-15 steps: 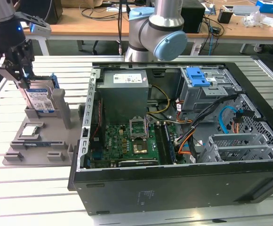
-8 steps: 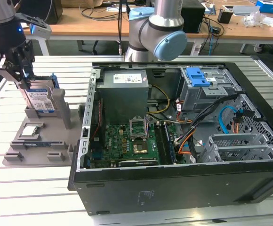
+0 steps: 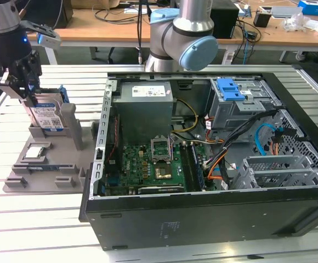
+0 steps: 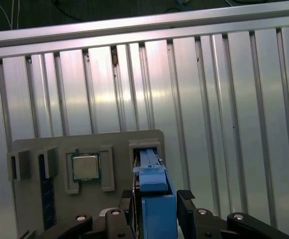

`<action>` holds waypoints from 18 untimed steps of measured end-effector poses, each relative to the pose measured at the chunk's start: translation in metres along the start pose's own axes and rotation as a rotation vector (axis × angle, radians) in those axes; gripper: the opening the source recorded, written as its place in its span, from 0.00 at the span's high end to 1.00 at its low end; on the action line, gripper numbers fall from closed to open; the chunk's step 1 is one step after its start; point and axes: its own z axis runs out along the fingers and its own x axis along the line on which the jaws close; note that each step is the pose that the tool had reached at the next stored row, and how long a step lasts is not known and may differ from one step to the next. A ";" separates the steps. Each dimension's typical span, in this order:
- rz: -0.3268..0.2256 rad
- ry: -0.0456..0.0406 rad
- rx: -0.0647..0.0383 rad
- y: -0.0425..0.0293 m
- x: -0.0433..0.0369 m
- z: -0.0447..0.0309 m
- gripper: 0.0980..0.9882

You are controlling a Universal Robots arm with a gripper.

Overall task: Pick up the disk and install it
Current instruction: 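Pick up the disk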

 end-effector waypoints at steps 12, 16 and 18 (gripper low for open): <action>0.000 0.0000 0.000 -0.0001 0.0000 0.0024 0.57; 0.000 0.0001 0.000 -0.0001 0.0000 0.0024 0.70; 0.000 0.0000 0.000 -0.0001 0.0000 0.0025 0.70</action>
